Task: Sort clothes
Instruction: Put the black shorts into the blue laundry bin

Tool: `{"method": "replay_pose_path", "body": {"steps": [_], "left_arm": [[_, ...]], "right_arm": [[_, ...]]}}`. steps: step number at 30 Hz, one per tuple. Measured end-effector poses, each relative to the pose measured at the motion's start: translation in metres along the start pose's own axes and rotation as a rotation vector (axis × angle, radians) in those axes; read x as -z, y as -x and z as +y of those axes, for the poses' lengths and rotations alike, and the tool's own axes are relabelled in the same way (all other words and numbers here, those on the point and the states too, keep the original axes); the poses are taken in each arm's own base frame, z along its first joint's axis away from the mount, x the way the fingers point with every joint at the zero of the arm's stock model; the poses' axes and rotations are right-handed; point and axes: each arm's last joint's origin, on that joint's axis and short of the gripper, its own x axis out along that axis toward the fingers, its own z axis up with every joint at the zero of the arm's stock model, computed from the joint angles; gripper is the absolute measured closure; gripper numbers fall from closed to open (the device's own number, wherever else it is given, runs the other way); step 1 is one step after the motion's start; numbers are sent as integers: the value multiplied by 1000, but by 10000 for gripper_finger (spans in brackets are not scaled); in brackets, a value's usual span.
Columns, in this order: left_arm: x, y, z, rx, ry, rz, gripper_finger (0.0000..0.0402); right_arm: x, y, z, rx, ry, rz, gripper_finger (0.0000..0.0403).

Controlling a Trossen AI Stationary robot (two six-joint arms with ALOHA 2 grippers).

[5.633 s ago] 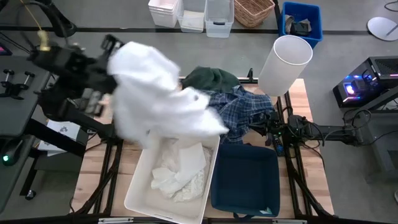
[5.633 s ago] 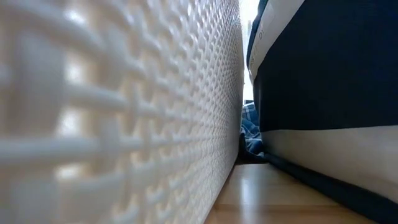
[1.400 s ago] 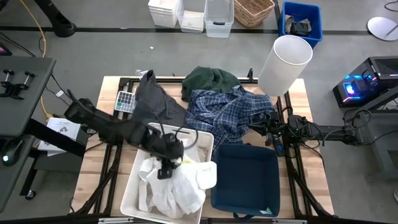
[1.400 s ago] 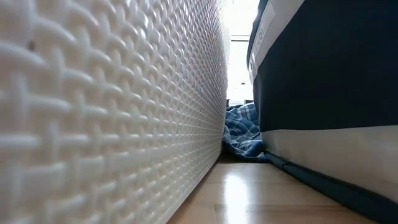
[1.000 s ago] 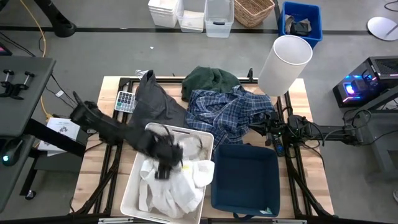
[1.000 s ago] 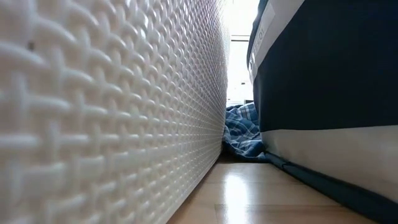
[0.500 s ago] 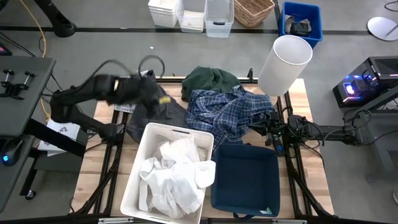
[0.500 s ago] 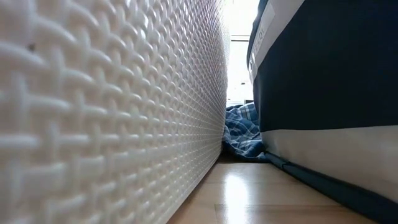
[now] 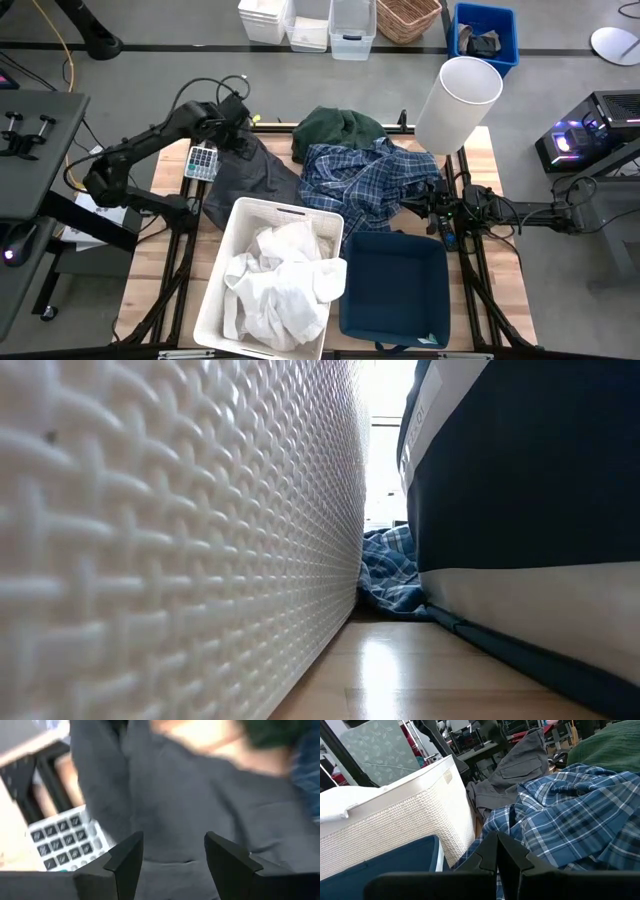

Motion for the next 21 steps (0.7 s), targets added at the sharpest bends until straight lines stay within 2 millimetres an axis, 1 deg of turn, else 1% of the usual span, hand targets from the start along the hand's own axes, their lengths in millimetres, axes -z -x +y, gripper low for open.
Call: {"method": "replay_pose_path", "body": {"steps": [2,6,9,11,14,17,21], "left_arm": [[6,-10,4,-12,10,43,204],[17,-20,6,-14,24,87,200],[21,-27,7,-34,36,78,188],[23,-37,8,-50,45,59,179],[25,-56,7,-21,100,60,168],[29,-80,5,28,160,79,161],[38,-115,0,49,213,130,158]], "right_arm": [[0,0,0,0,0,0,402],[0,0,0,0,0,0,402],[0,0,0,1,0,0,402],[0,0,0,0,0,0,402],[0,0,0,0,0,0,402],[0,0,0,0,0,0,402],[0,0,0,0,0,0,402]]}}
